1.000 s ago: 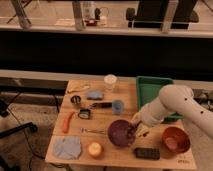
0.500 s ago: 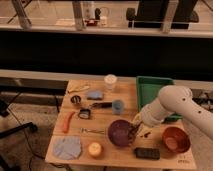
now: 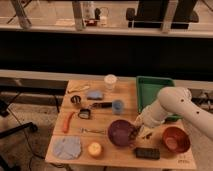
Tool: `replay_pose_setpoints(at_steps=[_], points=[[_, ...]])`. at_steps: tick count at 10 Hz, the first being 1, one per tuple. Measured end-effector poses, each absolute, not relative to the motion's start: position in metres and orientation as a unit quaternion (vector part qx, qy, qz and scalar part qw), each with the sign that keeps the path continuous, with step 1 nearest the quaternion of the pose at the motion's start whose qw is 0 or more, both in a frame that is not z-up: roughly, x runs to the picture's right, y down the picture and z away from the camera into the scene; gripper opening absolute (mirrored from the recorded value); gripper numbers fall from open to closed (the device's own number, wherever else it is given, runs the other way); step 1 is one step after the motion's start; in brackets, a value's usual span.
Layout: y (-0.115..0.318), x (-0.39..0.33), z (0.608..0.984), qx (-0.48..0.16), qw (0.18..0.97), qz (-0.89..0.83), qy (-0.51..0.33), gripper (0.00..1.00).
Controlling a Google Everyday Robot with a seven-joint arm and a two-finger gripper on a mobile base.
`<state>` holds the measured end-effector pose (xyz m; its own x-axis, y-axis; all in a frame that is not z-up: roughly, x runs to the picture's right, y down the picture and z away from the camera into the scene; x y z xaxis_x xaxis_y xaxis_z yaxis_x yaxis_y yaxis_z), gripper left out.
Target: Place grapes in purple bowl
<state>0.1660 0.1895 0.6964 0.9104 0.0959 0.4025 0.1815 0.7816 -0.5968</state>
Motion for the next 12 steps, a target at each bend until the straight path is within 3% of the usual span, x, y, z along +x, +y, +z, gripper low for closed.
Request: replay_pose_setpoints(at_steps=[2,5,12], points=[[0.189,0.166,0.695,-0.324,0.921,-0.023,-0.213,0.13],[0.180,0.159,0.680,-0.292,0.927,-0.026,-0.232,0.00],[0.172,0.092,0.642,-0.276,0.909,-0.074,-0.303,0.00]])
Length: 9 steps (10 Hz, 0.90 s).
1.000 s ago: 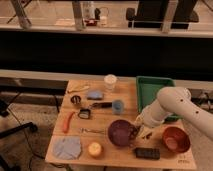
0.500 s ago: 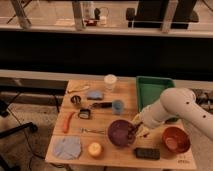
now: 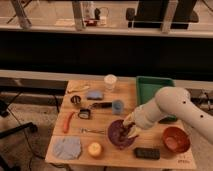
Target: Place grapes in purple bowl
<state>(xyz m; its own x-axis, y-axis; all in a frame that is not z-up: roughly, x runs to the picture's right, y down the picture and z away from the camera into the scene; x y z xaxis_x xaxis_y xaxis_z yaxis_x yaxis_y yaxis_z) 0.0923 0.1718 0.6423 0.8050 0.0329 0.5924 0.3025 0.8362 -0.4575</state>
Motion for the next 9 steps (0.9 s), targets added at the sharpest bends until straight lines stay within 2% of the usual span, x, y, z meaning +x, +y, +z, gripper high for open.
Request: replay_pose_setpoints(at_steps=[9], points=[[0.164,0.049,0.666,-0.260,0.894,-0.123,-0.344,0.00]])
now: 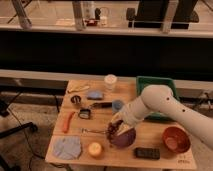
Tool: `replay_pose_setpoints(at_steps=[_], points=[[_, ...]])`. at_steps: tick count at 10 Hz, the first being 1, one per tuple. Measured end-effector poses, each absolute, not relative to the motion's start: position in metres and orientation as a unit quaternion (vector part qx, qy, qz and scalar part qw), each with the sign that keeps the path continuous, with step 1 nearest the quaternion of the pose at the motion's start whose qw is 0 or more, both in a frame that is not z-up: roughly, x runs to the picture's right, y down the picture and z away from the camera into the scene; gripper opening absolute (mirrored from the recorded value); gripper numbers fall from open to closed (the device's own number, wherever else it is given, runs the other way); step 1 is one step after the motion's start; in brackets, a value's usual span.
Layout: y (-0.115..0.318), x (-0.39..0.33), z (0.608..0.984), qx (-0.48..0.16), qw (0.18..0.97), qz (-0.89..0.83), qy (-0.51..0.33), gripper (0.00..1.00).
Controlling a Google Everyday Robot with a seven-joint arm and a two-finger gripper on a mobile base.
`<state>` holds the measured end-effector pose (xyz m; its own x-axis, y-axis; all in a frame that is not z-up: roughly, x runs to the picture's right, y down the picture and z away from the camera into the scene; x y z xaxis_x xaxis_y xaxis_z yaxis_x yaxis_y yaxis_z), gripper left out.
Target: Place grapes in purple bowl
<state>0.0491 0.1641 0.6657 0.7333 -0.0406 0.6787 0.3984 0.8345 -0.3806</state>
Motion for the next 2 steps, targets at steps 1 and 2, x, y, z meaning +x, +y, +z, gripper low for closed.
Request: replay_pose_setpoints(at_steps=[1,2], points=[[0.1634,0.0475,0.6680,-0.259,0.894,-0.124,-0.344,0.00],[0.1628,0.0470,0.6693,-0.258,0.894,-0.125,-0.345,0.00]])
